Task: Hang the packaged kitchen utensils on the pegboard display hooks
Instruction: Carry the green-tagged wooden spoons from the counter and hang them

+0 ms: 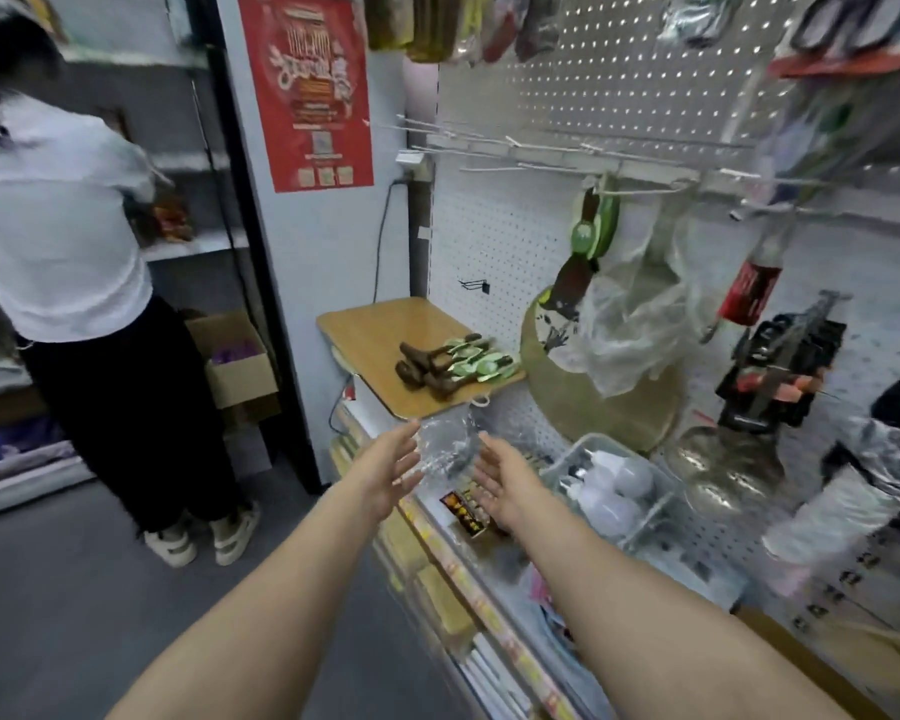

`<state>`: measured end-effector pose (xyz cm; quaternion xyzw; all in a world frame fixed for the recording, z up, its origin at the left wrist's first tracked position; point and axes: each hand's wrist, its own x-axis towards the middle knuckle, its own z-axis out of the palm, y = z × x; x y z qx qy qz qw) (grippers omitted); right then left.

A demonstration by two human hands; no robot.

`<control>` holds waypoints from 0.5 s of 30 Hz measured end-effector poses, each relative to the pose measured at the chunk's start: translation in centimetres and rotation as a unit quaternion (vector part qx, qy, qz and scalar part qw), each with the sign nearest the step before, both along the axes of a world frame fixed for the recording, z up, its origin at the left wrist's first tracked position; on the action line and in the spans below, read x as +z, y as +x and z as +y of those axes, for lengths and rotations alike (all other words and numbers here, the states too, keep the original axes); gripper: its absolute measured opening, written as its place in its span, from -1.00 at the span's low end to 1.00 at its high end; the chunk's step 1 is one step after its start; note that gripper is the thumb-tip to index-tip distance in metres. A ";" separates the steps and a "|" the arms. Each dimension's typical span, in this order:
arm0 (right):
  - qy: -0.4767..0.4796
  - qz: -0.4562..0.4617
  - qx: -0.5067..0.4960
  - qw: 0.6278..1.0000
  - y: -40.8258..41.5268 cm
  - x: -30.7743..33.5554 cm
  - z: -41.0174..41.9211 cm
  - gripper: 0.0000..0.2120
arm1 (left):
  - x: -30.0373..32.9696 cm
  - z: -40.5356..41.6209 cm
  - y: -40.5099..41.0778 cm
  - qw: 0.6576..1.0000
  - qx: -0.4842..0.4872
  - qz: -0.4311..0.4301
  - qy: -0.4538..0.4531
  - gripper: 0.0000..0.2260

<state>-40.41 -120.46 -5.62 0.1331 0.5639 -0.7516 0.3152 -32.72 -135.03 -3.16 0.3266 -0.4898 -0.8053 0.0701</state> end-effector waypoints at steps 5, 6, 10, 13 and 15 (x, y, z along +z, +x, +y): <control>0.001 0.000 0.002 1.000 -8.3 0.0 -4.5 -0.70 | -0.3 -5.5 -9.3 1.000 -0.010 0.006 -0.010 -0.56; 0.005 -0.005 -0.001 1.000 -9.6 -0.3 -5.1 -0.68 | -0.7 -6.3 -10.7 1.000 -0.008 0.006 -0.009 -0.56; 0.027 -0.025 -0.024 0.999 -14.1 -1.7 -7.1 -0.60 | -2.5 -9.3 -16.3 0.999 -0.036 -0.007 -0.017 -0.68; 0.040 -0.034 -0.056 0.997 -17.7 -3.0 -9.0 -0.68 | -3.5 -11.9 -21.7 0.996 -0.081 -0.011 -0.022 -0.79; 0.047 -0.039 -0.082 0.995 -20.2 -3.9 -10.5 -0.73 | -4.2 -13.5 -25.6 0.994 -0.107 -0.002 -0.029 -0.61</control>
